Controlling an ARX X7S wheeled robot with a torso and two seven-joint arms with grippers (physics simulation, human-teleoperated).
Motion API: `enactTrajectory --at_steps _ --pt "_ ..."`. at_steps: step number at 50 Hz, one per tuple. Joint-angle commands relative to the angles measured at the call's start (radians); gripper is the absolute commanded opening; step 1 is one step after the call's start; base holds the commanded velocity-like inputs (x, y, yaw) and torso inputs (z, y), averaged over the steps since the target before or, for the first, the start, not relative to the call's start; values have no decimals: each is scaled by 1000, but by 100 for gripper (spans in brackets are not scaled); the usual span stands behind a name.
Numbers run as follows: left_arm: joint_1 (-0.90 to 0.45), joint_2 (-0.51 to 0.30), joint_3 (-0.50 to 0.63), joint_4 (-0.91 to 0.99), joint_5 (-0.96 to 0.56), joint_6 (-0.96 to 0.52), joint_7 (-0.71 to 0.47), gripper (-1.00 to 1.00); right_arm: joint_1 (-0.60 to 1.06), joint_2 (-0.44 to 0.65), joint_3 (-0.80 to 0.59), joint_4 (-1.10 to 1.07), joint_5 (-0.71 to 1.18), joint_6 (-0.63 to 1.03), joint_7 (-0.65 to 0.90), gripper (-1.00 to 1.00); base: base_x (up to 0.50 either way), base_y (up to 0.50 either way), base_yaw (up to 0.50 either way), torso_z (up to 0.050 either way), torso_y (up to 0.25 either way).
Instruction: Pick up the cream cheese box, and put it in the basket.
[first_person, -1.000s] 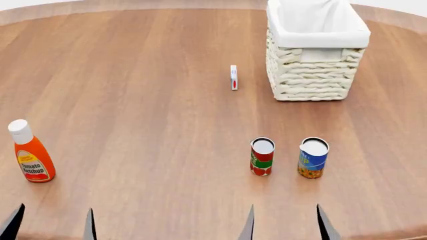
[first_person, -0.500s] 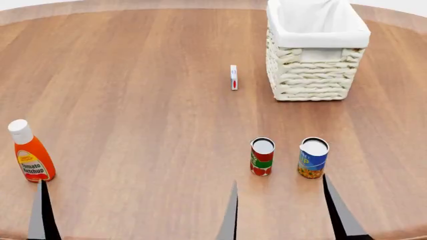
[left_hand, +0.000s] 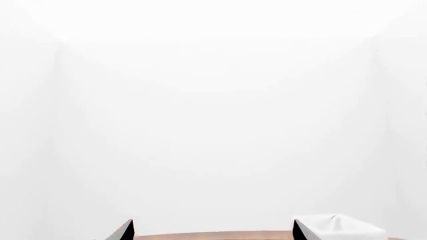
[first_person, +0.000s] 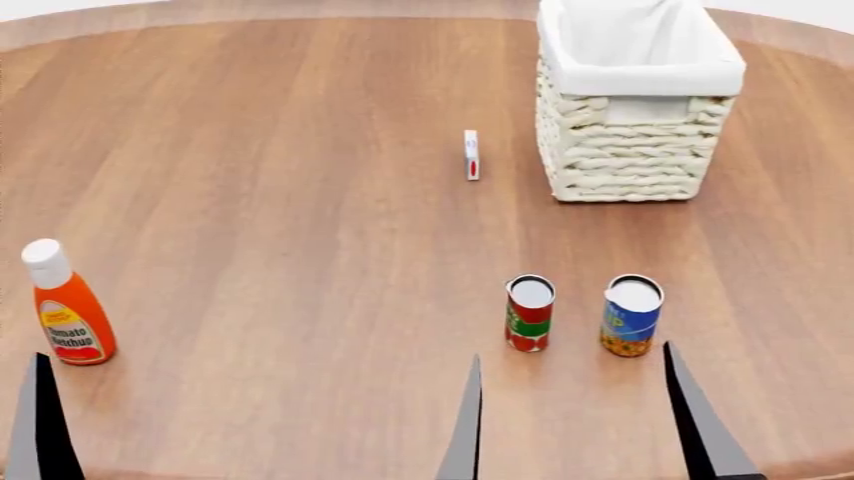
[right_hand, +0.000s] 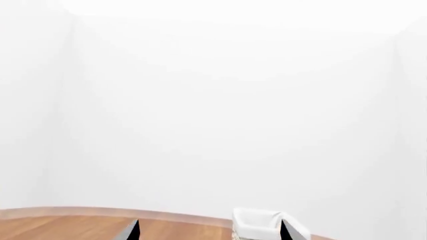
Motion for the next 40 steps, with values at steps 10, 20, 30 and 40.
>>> enactTrajectory --at_steps 10,20,30,40 --pt "4 -24 25 10 17 12 -17 100 5 26 -9 11 14 -11 30 100 0 69 0 0 0" --pt "3 -32 36 1 32 22 -27 100 7 40 -15 9 19 -7 45 100 0 68 0 0 0" --pt "3 -40 42 4 32 21 -36 100 9 50 -20 10 24 -8 57 100 0 70 0 0 0" --pt "2 -47 45 -5 27 29 -43 100 12 59 -28 15 28 -9 68 100 0 69 0 0 0"
